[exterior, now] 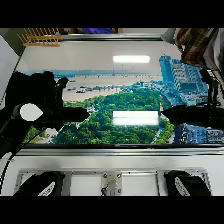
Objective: Fold the clothes and pants, and hang the long-sleeved shirts on hangers.
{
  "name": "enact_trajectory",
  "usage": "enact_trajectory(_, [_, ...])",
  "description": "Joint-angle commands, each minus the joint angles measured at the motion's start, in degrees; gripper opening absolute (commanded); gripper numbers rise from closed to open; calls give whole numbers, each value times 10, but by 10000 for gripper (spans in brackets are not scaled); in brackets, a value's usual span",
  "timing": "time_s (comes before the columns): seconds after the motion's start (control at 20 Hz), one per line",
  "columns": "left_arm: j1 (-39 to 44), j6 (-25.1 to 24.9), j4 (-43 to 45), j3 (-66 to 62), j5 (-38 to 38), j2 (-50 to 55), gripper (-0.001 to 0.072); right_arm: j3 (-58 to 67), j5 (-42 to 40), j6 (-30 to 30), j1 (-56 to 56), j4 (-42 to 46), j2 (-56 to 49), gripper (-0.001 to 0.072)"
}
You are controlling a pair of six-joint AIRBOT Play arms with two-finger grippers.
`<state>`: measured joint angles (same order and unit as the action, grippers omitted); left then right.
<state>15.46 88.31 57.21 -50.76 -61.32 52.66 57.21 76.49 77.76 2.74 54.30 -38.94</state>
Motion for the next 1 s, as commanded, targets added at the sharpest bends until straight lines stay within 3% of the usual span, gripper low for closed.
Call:
enact_trajectory(0.0, [0,0,0,0,0,0,16,0,0,0,0,0,0,17])
enact_trajectory(0.35, [0,0,-1,0,3,0,16,0,0,0,0,0,0,16])
enact_trajectory(0.55, [-3,0,7,0,55,0,16,0,0,0,0,0,0,16])
enact_trajectory(0.75, [-59,-3,96,-1,63,0,17,0,0,0,0,0,0,16])
enact_trajectory(0.8, [-86,-26,128,-1,64,0,239,0,0,0,0,0,0,16])
enact_trajectory(0.85, [-114,-55,152,0,59,0,720,0,0,0,0,0,0,17])
enact_trajectory(0.95, [-166,-84,226,0,39,12,691,0,0,0,0,0,0,16])
